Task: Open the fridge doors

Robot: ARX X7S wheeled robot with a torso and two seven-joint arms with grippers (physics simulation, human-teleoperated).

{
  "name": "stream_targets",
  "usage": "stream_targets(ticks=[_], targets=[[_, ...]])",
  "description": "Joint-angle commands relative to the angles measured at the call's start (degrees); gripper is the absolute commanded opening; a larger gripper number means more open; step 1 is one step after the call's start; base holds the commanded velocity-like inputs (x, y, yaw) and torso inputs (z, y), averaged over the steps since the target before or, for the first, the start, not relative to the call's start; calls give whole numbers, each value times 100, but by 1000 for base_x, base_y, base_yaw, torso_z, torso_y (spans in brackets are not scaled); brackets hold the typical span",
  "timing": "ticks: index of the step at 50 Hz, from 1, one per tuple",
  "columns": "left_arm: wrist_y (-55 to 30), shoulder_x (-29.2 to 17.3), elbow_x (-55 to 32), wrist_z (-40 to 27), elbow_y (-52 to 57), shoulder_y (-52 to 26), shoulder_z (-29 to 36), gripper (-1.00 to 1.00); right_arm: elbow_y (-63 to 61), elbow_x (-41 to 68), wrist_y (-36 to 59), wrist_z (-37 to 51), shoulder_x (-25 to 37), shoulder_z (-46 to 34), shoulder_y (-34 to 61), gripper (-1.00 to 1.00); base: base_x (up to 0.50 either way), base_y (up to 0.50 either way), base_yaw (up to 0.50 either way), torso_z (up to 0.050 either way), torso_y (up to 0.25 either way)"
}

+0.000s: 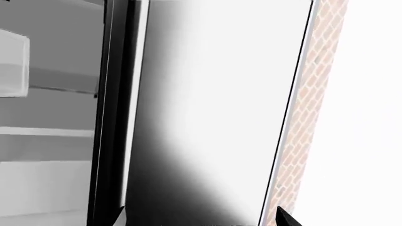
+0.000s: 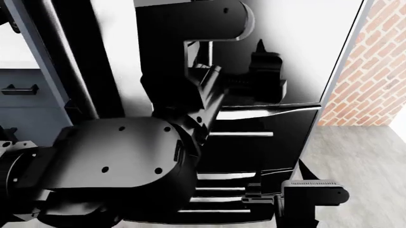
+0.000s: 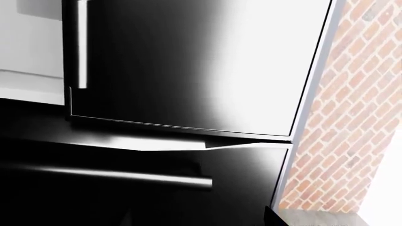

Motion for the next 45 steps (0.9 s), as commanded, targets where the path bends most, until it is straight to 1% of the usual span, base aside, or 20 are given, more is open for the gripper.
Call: stream_targets(ticks=[1, 3, 9, 10, 11, 14, 15, 20, 23, 29, 32, 35, 36, 39, 45], targets=[[100, 249, 29, 145, -383, -11, -154, 100, 7, -101, 48, -88, -108, 126, 15, 100, 0, 0, 0, 0, 0], [88, 298, -1, 166, -476, -42, -164, 100, 13, -97, 27, -92, -100, 123, 13, 100, 0, 0, 0, 0, 0], [-47, 674, -57, 188, -1300, -331, -177, 100, 4, -96, 40, -78, -86, 110, 8, 100, 0, 0, 0, 0, 0], [10, 717, 125, 137, -1396, -223, -105, 100, -10, -98, 44, -71, -81, 113, 3, 100, 0, 0, 0, 0, 0], [-49, 747, -50, 198, -1487, -302, -154, 100, -21, -89, 47, -72, -78, 116, 1, 100, 0, 0, 0, 0, 0], [-82, 859, -23, 268, -1781, -338, -120, 100, -45, -89, 53, -64, -68, 110, -6, 100, 0, 0, 0, 0, 0], [-51, 919, 156, 215, -1961, -250, -23, 100, -45, -85, 48, -62, -65, 115, -11, 100, 0, 0, 0, 0, 0], [-19, 1091, 228, 303, -2636, -26, 109, 100, -54, -75, 44, -55, -55, 109, -12, 100, 0, 0, 0, 0, 0], [-110, 1201, 85, 302, -2962, -158, 50, 100, -34, -72, 45, -56, -56, 96, 1, 100, 0, 0, 0, 0, 0], [-18, 1256, 115, 244, -3145, 16, 65, 100, -25, -50, 50, -61, -44, 88, 11, 100, 0, 0, 0, 0, 0], [-81, 1328, 8, 267, -3281, -114, -3, 100, -38, -43, 55, -56, -37, 87, 6, 100, 0, 0, 0, 0, 0], [-54, 1410, 15, 387, -3482, -117, -16, 100, -33, -39, 57, -57, -35, 76, 15, 100, 0, 0, 0, 0, 0], [-45, 1515, 15, 513, -3745, -146, -24, 100, -34, -32, 58, -57, -31, 79, 14, 100, 0, 0, 0, 0, 0], [1, 1607, 21, 652, -4005, -120, -37, 100, -28, -20, 45, -59, -25, 79, 9, 100, 0, 0, 0, 0, 0], [77, 1751, 100, 765, -4361, -204, -69, 100, -37, -7, 63, -59, -14, 61, 13, 100, 0, 0, 0, 0, 0]])
